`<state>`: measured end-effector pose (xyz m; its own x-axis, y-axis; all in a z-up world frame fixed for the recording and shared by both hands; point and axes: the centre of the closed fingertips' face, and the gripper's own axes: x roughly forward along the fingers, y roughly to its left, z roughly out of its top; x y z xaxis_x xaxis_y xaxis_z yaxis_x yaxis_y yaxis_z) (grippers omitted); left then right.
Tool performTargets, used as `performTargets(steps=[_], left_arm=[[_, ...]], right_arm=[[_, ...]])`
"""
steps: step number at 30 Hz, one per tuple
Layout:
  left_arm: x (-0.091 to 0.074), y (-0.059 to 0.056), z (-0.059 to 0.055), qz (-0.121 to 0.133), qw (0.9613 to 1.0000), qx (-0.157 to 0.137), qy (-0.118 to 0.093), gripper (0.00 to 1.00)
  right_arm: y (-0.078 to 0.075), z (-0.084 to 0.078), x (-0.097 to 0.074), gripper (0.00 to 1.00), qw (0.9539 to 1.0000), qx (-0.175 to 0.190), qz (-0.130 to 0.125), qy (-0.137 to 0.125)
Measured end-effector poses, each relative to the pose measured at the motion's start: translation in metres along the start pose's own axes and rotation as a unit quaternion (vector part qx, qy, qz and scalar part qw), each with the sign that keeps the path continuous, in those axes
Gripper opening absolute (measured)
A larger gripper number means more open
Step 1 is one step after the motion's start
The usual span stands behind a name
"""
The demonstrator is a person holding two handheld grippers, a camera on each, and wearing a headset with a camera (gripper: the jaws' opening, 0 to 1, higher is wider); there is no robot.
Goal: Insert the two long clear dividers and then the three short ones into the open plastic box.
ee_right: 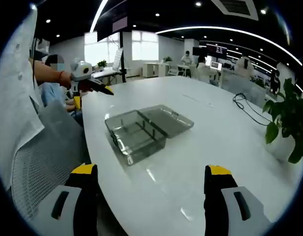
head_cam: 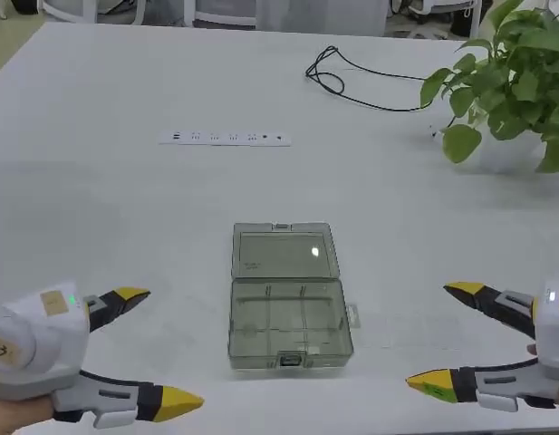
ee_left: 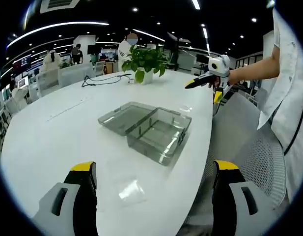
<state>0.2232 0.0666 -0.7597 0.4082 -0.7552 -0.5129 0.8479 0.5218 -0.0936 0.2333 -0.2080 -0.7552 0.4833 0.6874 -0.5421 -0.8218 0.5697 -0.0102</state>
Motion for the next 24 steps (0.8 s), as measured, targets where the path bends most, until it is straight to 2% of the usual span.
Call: performTargets(steps=[15, 24], left_arm=[[-0.003, 0.003, -0.002, 0.005, 1.0, -0.005, 0.001, 1.0], [-0.007, 0.011, -0.002, 0.016, 0.9998, -0.013, 0.0, 1.0]], right_arm=[[0.003, 0.001, 0.003, 0.9, 1.0, 0.001, 0.001, -0.002], [0.003, 0.002, 0.004, 0.9, 1.0, 0.002, 0.0, -0.006]])
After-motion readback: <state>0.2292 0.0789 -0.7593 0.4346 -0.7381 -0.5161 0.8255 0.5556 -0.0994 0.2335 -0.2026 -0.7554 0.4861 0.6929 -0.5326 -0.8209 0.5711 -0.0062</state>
